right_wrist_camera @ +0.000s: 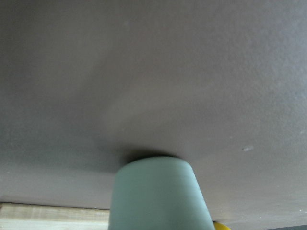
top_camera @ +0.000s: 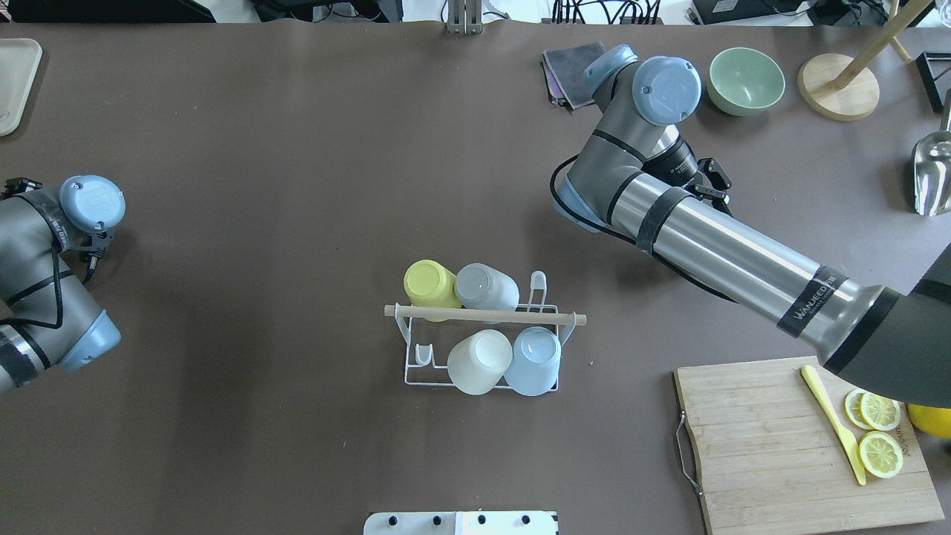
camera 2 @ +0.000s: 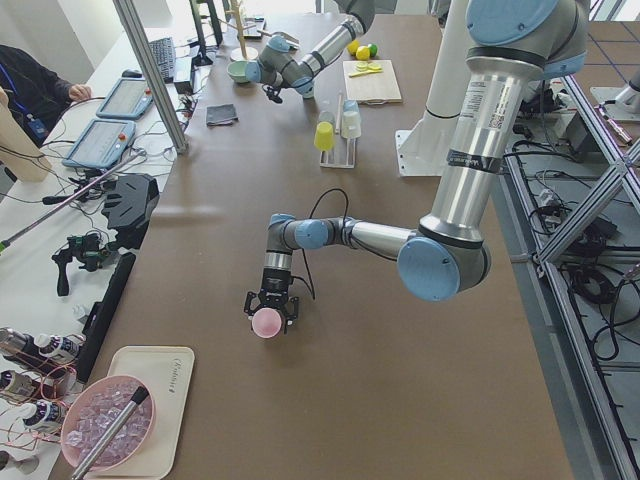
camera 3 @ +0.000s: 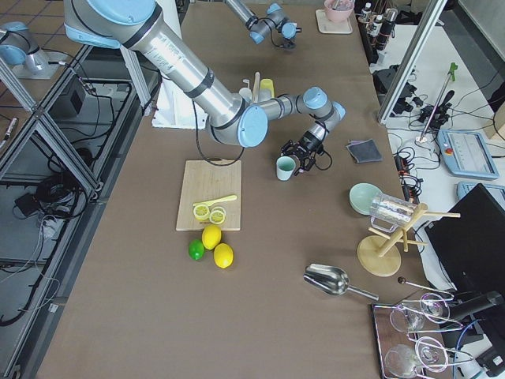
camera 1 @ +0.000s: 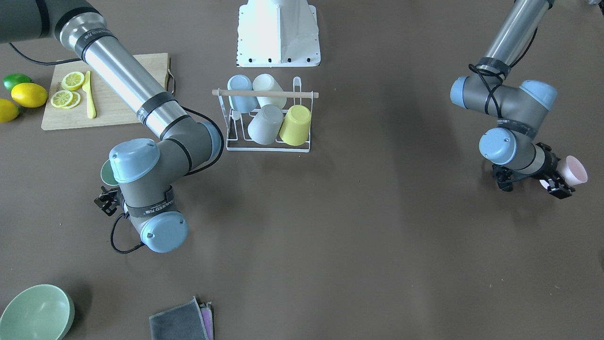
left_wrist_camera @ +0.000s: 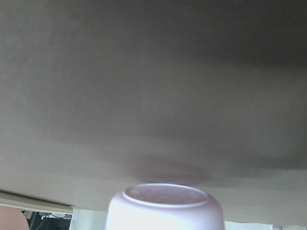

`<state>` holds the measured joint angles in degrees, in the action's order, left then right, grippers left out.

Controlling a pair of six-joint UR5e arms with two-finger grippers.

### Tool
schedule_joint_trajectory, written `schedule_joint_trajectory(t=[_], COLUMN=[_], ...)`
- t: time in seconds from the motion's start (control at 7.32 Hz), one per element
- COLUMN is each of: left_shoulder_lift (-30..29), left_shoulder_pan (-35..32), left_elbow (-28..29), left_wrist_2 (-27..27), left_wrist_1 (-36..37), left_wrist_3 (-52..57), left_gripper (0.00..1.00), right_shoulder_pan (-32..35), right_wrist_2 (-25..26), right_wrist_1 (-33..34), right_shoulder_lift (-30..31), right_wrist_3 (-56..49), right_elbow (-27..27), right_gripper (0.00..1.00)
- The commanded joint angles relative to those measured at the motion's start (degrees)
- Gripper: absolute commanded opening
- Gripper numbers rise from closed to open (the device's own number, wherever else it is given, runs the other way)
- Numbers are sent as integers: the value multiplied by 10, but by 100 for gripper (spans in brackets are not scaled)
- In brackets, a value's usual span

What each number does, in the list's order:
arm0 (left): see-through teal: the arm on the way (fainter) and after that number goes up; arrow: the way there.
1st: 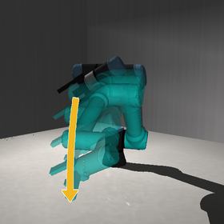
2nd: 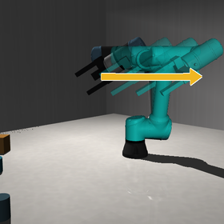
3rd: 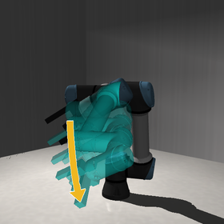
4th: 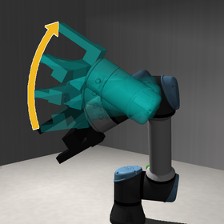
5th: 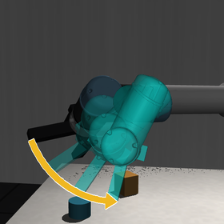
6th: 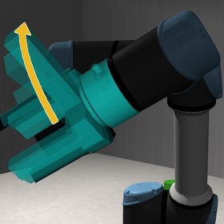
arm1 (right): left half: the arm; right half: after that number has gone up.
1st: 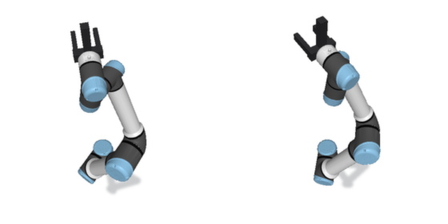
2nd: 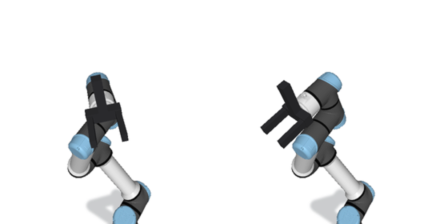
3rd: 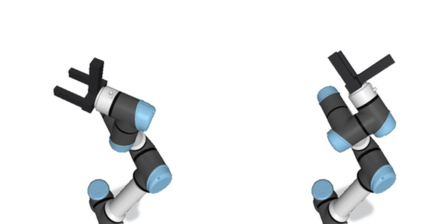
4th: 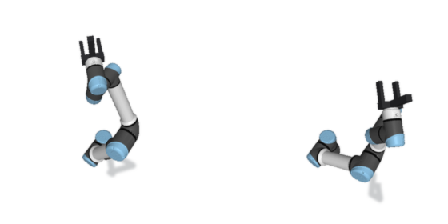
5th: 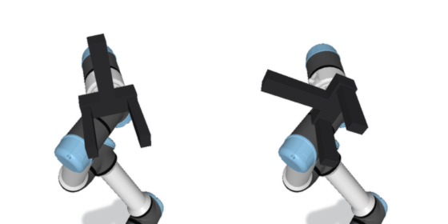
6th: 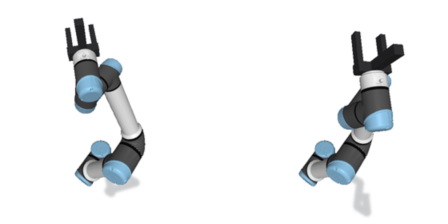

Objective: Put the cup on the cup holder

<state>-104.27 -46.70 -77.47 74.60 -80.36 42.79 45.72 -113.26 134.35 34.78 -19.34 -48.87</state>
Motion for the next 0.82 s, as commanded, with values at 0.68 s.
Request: schedule_joint_trajectory(t=[0.68], left_shoulder_lift=[9], left_shoulder_pan=[-27], left_elbow=[-2], left_wrist_2=[14], left_wrist_1=[-58], left_wrist_3=[0], left_gripper=[63], right_shoulder_pan=[-17], right_wrist_2=[-6], right_wrist_1=[0], right_shoulder_lift=[11], right_wrist_3=[-23], right_elbow=[0], right_gripper=[66])
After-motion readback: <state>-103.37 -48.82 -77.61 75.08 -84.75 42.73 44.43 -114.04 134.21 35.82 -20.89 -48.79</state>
